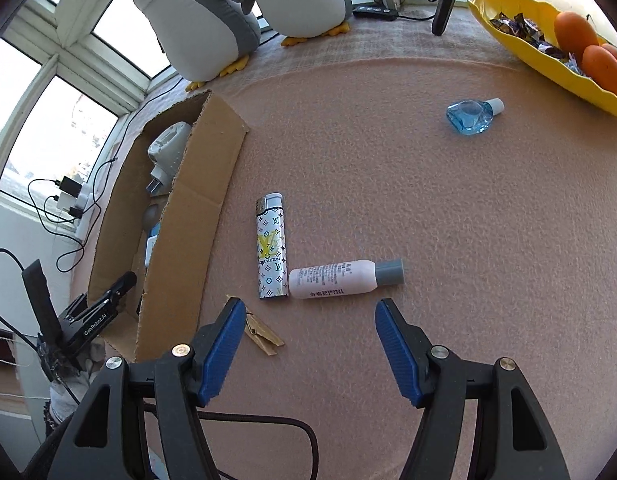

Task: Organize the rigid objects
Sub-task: 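Move the right tool toward the white lotion bottle, then close the right gripper around the white lotion bottle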

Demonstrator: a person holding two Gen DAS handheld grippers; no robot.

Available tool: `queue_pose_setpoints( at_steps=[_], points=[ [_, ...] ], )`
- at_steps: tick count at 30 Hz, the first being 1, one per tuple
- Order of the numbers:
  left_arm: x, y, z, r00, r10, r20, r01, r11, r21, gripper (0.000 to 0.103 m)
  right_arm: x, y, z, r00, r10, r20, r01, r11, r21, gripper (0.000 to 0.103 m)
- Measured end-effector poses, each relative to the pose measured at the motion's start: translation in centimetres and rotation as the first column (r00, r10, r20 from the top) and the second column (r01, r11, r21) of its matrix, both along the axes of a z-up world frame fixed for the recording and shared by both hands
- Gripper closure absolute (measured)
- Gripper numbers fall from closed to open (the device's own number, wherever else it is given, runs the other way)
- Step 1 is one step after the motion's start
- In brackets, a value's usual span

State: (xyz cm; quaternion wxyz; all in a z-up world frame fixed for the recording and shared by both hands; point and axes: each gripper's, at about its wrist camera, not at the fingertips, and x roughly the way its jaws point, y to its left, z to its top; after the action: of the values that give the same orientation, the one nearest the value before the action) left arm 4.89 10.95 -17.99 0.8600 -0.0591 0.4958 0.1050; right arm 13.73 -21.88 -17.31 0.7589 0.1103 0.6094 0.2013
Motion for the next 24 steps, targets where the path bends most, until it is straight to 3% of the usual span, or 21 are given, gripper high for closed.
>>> queue_pose_setpoints(
  at_steps=[10, 15, 24],
  points=[
    [0.0, -0.1, 0.0, 1.0, -0.001, 0.001, 0.001, 1.0, 0.0, 0.045, 2.2, -0.4, -2.4, 0.985, -0.149, -0.092, 0.154, 0.987, 0.047, 0.04],
    [0.0, -0.1, 0.0, 1.0, -0.002, 0.001, 0.002, 1.0, -0.002, 0.045, 2.9, 1.2, -2.3, 0.994, -0.104, -0.043, 0.103, 0.994, -0.035, 0.042],
    [0.2, -0.2, 0.1, 1.0, -0.002, 0.002, 0.002, 1.0, -0.005, 0.045, 2.4, 3.3, -2.2, 0.998, 0.059, 0.024, -0.053, 0.979, -0.198, 0.064]
  ],
)
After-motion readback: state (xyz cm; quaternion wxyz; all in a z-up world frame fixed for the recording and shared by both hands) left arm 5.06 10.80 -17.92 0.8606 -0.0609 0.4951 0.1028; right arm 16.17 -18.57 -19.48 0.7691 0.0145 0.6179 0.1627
